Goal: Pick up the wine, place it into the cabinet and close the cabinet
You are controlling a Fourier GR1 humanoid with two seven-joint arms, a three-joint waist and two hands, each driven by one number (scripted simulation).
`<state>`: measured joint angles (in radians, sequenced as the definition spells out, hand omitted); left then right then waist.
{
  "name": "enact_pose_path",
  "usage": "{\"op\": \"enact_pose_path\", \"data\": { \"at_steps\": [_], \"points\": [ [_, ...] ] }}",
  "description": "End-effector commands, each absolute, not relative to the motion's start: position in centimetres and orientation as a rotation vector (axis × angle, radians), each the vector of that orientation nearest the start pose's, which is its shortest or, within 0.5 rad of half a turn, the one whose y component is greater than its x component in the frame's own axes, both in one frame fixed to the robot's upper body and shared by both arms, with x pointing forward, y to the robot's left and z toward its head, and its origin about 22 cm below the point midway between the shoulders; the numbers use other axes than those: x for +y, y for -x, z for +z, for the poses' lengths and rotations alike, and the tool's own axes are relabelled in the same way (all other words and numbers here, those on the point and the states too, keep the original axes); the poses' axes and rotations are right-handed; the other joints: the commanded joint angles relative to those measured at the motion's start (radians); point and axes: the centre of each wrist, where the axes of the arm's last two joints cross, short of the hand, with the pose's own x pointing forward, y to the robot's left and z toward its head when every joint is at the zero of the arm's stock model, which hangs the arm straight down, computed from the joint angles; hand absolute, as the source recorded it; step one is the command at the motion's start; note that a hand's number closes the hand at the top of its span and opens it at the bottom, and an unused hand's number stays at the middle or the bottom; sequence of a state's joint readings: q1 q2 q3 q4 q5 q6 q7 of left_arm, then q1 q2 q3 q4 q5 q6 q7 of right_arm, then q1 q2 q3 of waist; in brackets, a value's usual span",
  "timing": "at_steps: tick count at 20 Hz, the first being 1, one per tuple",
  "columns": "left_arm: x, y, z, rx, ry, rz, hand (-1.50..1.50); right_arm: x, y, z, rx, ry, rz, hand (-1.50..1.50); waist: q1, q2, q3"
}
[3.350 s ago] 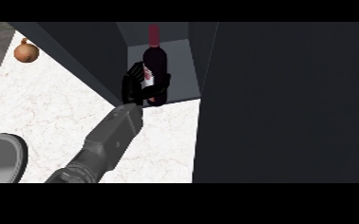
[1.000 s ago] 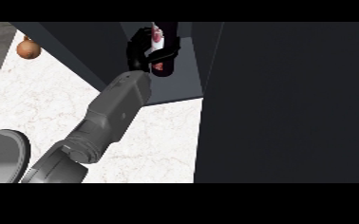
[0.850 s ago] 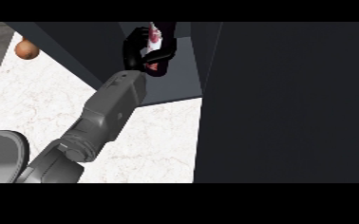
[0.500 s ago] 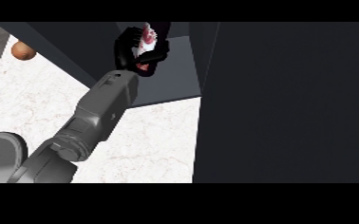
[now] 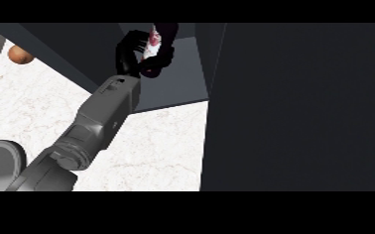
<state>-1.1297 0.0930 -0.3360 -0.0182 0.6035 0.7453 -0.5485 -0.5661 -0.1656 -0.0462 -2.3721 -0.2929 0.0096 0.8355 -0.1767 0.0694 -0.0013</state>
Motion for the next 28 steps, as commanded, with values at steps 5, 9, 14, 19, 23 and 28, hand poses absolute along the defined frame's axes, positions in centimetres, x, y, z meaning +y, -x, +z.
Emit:
{"op": "enact_pose_path", "data": {
  "at_steps": [5,9,14,19,23,28],
  "points": [
    [19.0,-42.6,0.5,-1.548,-0.704,0.024,-1.5,-20.3,-18.0,27.4,-2.021,-0.349,0.352,-1.5,0.007,0.003,-0.003],
    [18.9,-42.4,0.1,-1.521,-0.677,0.038,-1.5,-20.4,-18.0,27.8,-2.032,-0.341,0.356,-1.5,0.015,-0.004,-0.004],
    [19.8,-43.0,1.1,-1.56,-0.664,0.03,-1.5,-19.9,-18.3,27.5,-2.039,-0.351,0.358,-1.5,0.026,0.003,-0.004],
    [17.7,-42.9,1.0,-1.632,-0.626,-0.061,-1.5,-20.0,-18.5,27.7,-2.025,-0.337,0.364,-1.5,0.034,-0.009,-0.003],
    [18.4,-43.5,2.1,-1.673,-0.43,-0.163,-1.5,-20.0,-18.0,27.5,-2.022,-0.351,0.348,-1.5,0.053,-0.021,-0.003],
    [15.2,-44.0,3.8,-1.836,-0.04,-0.072,-1.5,-20.2,-18.1,27.7,-2.015,-0.312,0.321,-1.5,0.105,-0.045,-0.003]
  ]
}}
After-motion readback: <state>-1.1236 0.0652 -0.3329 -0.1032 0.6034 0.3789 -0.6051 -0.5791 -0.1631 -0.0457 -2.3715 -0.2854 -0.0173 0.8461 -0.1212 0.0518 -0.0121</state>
